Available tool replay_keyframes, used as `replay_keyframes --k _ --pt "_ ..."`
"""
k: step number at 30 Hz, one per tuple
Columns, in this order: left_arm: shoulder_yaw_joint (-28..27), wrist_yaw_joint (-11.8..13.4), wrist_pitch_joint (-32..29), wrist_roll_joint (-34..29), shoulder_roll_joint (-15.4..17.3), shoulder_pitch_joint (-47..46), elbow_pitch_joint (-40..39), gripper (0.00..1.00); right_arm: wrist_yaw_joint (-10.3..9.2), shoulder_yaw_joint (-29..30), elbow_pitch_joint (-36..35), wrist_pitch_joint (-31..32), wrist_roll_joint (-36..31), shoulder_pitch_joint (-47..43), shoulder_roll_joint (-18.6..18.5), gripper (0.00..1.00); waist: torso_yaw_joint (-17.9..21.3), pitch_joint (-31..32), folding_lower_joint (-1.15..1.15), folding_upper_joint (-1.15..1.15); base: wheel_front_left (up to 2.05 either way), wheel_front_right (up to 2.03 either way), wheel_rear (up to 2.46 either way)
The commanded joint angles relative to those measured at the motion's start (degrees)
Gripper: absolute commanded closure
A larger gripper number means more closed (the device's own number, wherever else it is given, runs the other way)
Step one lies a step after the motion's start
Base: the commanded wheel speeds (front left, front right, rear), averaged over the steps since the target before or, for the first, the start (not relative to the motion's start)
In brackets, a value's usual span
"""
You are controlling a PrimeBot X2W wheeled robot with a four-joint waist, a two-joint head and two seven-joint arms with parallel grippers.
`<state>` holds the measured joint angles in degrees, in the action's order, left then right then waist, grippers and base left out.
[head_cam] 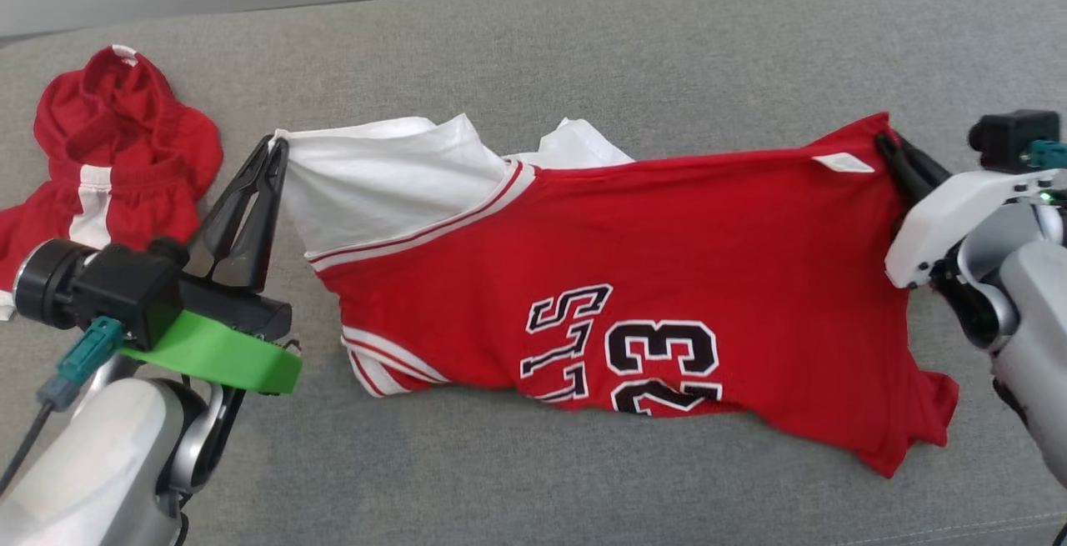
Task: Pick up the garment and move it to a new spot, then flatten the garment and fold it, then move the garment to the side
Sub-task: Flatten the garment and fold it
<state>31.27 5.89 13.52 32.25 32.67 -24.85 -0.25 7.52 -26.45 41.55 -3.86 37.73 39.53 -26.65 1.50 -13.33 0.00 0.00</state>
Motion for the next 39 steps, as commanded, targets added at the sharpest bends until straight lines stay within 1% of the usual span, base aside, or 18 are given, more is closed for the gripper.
replay_keyframes --k 1,5,9,12,14,17,19,22,23,25,28,30,33,34,37,39 --pt "-0.92 0.40 0.31 0.85 0.91 0.92 -0.73 1.00 -0.06 1.43 -3.60 0.58 2.21 -1.97 -1.53 1.00 0.77 1.80 0.00 0.00 0.00 0.00 0.00" --pt "-2.56 -0.46 -0.65 3.49 1.75 0.82 -3.85 1.00 -0.06 7.58 -17.60 4.09 10.07 -6.58 -6.22 1.00 1.29 2.78 0.00 0.00 0.00 0.00 0.00" --pt "-3.92 -2.80 -3.63 5.77 3.09 -4.34 -7.43 1.00 -0.05 15.13 -28.95 9.08 15.63 -8.49 -8.94 1.00 1.21 1.86 0.00 0.00 0.00 0.00 0.00" --pt "-4.20 -5.37 -6.84 6.35 3.54 -11.56 -8.71 1.00 -0.05 19.53 -33.22 12.50 15.35 -5.59 -9.79 1.00 0.65 -0.37 0.00 0.00 0.00 0.00 0.00" --pt "-3.91 -7.51 -9.23 5.76 3.47 -18.41 -7.59 1.00 -0.03 21.04 -33.93 14.96 14.15 -1.56 -8.93 1.00 0.27 -2.58 0.00 0.00 0.00 0.00 0.00" --pt "-3.37 -10.28 -12.20 5.84 1.23 -30.49 -2.67 1.00 -0.03 21.83 -30.91 17.30 10.74 8.30 -6.52 1.00 -0.05 -6.72 0.00 0.00 0.00 0.00 0.00" --pt "-3.03 -11.39 -13.02 4.58 -0.30 -39.39 1.78 1.00 -0.03 21.74 -27.71 17.64 7.50 16.18 -5.16 1.00 -0.36 -10.29 0.00 0.00 0.00 0.00 0.00" --pt "-2.16 -12.35 -11.98 2.52 -2.92 -51.50 10.07 1.00 -0.02 21.25 -21.16 16.93 3.05 27.39 -2.44 1.00 -0.54 -15.05 0.00 0.00 0.00 0.00 0.00" --pt "-1.36 -12.62 -10.85 0.08 -3.33 -56.49 13.31 1.00 -0.03 20.94 -18.60 16.25 1.00 31.61 -1.73 1.00 -0.52 -16.68 0.00 0.00 0.00 0.00 0.00" --pt "-1.41 -12.80 -7.43 -1.45 -5.71 -64.17 19.26 1.00 -0.02 19.48 -15.01 14.04 -2.74 38.58 -1.01 1.00 -0.26 -19.27 0.00 0.00 0.00 0.00 0.00" --pt "-0.77 -12.87 -1.92 -4.92 -8.53 -73.64 27.73 1.00 -0.03 17.85 -9.87 8.82 -6.22 47.41 1.04 1.00 0.54 -22.73 0.00 0.00 0.00 0.00 0.00" --pt "-1.07 -12.70 0.36 -6.67 -10.38 -78.34 30.95 1.00 -0.03 16.47 -7.03 6.81 -7.53 51.94 2.03 1.00 0.80 -25.29 0.00 0.00 0.00 0.00 0.00" --pt "-2.42 -12.30 1.65 -8.63 -12.16 -81.11 32.64 1.00 -0.03 13.67 -3.94 3.08 -9.80 56.15 2.11 1.00 0.44 -28.57 0.00 0.00 0.00 0.00 0.00" --pt "-3.92 -12.11 1.65 -9.66 -12.61 -81.64 30.90 1.00 -0.03 12.74 -3.16 1.37 -10.56 57.66 1.65 1.00 0.09 -29.96 0.00 0.00 0.00 0.00 0.00" --pt "-7.40 -12.25 1.63 -11.79 -13.09 -76.96 26.61 1.00 -0.03 9.34 -0.84 -3.01 -11.02 58.26 1.75 1.00 -0.94 -32.06 0.00 0.00 0.00 0.00 0.00" --pt "-9.68 -12.68 1.57 -13.33 -13.23 -73.46 23.72 1.00 -0.03 7.43 0.38 -5.96 -10.02 57.66 1.17 1.00 -1.88 -32.51 0.00 0.00 0.00 0.00 0.00"
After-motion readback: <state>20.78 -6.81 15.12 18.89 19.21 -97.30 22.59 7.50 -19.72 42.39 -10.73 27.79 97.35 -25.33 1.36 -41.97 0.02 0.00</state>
